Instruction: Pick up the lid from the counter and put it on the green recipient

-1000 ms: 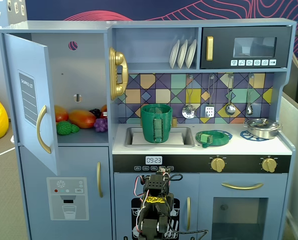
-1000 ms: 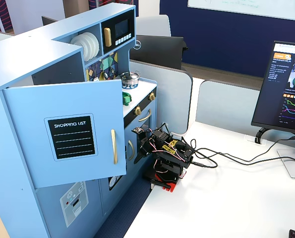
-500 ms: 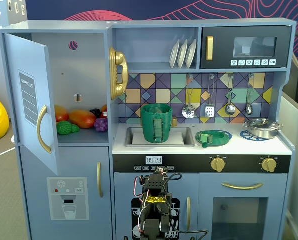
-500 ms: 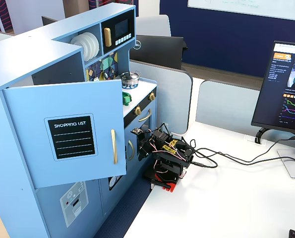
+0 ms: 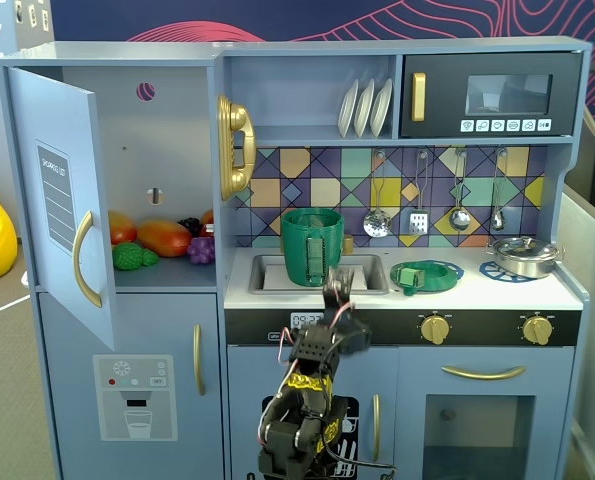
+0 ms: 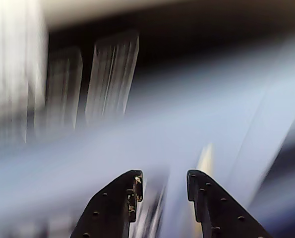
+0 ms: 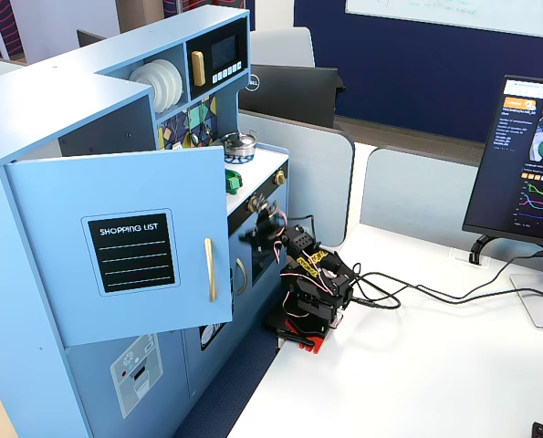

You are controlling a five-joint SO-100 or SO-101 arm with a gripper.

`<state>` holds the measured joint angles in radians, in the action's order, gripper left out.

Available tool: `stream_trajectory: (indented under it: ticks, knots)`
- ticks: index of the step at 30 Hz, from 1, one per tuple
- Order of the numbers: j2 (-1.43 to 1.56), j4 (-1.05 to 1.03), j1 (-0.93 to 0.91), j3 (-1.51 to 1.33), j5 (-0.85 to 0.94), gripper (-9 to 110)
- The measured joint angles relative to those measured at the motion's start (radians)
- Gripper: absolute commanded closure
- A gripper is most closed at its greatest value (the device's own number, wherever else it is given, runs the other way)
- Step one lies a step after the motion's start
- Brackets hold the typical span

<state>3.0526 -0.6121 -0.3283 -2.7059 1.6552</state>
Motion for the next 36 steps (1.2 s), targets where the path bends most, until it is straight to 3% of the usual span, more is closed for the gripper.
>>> stream_trajectory:
  ticks: [5, 10, 16, 36]
  knots:
    - [-0.072, 0.114, -0.089, 0.164, 0.02, 91]
    - [-0.152, 0.218, -0.183, 0.218, 0.041, 77]
    - [-0.187, 0.249, -0.256, 0.232, 0.006, 47]
    - [-0.56, 0.557, -0.272, 0.311, -0.043, 47]
